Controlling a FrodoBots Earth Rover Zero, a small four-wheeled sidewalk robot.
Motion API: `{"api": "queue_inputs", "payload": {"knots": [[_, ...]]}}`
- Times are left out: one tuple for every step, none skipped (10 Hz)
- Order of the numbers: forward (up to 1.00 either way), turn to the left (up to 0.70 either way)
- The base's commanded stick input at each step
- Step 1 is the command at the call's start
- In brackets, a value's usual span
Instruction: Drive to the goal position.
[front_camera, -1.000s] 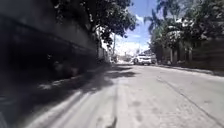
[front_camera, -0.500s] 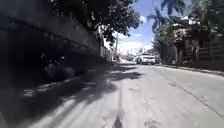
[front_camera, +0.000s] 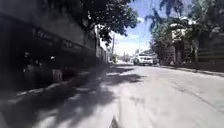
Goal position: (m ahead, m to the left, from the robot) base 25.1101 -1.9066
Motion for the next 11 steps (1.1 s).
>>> {"api": "queue_inputs", "payload": {"knots": [[1.00,0.00],[1.00,-0.01],[1.00,-0.11],[1.00,-0.28],[1.00,-0.39],[1.00,-0.40],[1.00,-0.40],[1.00,-0.40],[1.00,-0.30],[1.00,-0.17],[1.00,-0.07]]}}
